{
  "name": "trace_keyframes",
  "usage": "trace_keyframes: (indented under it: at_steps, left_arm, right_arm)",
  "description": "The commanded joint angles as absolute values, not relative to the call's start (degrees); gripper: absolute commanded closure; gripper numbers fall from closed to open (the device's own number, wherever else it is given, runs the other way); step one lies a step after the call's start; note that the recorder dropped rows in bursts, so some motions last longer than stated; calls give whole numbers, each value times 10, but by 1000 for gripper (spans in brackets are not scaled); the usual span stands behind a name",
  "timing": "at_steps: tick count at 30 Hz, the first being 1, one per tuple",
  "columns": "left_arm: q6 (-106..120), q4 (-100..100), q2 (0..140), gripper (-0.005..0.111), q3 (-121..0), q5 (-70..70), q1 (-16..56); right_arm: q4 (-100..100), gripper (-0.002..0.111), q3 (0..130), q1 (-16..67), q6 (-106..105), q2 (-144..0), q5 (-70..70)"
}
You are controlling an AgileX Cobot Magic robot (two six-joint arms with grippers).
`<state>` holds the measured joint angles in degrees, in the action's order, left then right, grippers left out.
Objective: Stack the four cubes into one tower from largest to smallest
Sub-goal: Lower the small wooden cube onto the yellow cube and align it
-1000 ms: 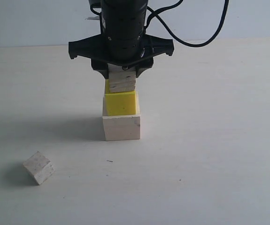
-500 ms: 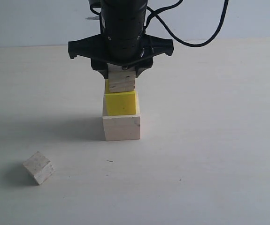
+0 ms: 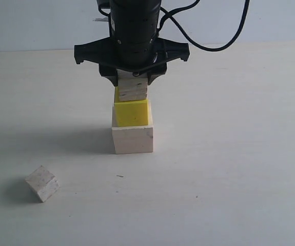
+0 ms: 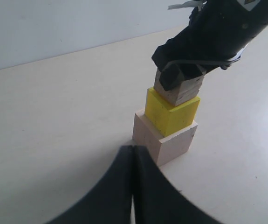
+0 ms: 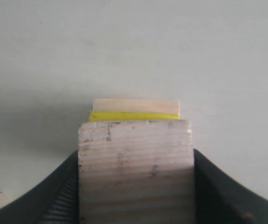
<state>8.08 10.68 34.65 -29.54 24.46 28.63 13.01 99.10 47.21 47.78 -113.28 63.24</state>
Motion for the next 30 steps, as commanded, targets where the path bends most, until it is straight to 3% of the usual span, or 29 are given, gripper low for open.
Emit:
trace_keyframes:
  at_steps: [1,7,12,20,30]
  left_arm:
    - [79,113,345,107,-293,239,286]
    - [79,113,345,107,-293,239,286]
    - [79,113,345,107,-293,239,286]
    - [79,113,345,107,-293,239,286]
    - [79,113,345,107,-293,239,286]
  right_arm:
    - [113,91,993,473,475,-1138,634]
    - [105,65,993,473,475,-1138,634]
    - [101,52,993,473,475,-1138,634]
    - [101,46,993,473,475,-1138,634]
    - [117,46,993,473,481,-1138,635]
